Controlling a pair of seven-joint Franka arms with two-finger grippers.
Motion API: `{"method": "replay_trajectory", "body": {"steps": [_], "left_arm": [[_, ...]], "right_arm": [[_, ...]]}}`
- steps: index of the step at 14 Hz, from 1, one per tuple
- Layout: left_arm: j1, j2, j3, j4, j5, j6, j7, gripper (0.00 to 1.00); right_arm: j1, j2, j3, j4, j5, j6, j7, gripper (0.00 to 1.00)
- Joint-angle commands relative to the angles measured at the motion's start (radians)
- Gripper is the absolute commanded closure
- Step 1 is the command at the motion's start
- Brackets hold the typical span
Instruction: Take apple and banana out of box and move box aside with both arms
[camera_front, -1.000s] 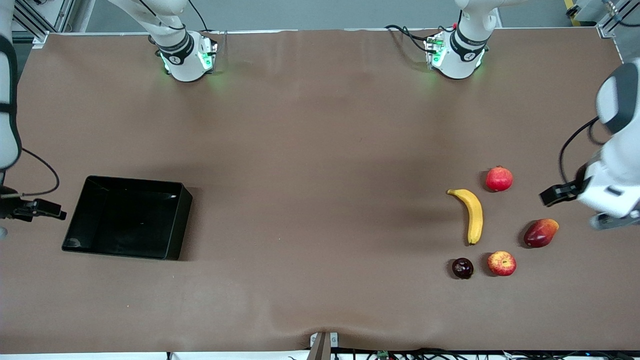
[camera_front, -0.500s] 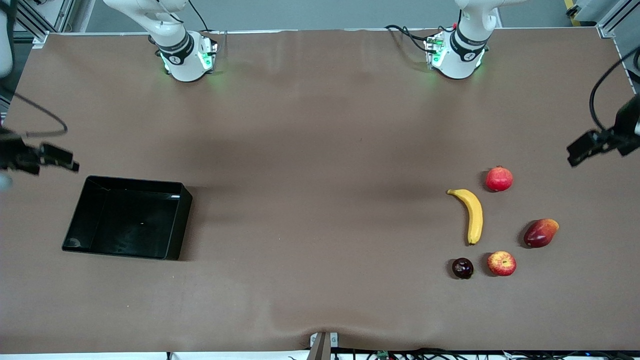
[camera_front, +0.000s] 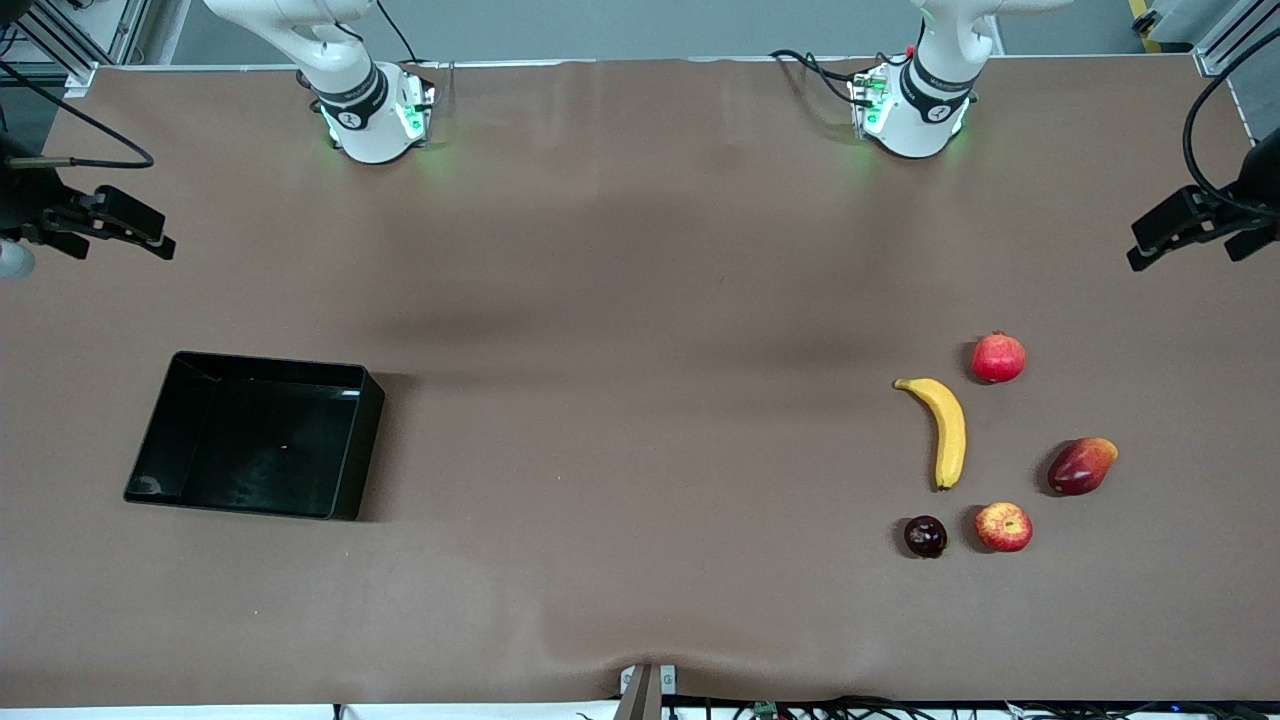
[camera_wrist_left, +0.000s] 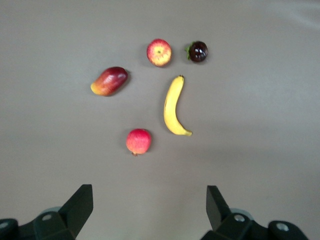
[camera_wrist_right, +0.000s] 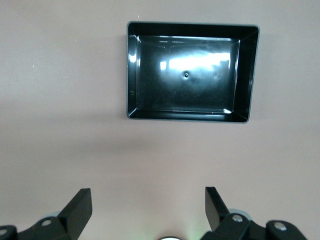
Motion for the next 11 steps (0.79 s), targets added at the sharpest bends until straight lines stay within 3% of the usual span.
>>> {"method": "replay_trajectory", "body": {"steps": [1,11], "left_arm": [[0.0,-0.066,0.003,-0.073,-0.022,-0.005,0.025,0.0],[-0.007,-0.031,-0.008,-0.05,-0.004,-0.022,0.02,0.0]], "right_arm": [[0.007,-0.018,-0.009,-0.019,-0.02,-0.013,0.022,0.0],[-0.007,-0.017,-0.005,-0.01,-0.009,0.027,0.005,0.0]]}}
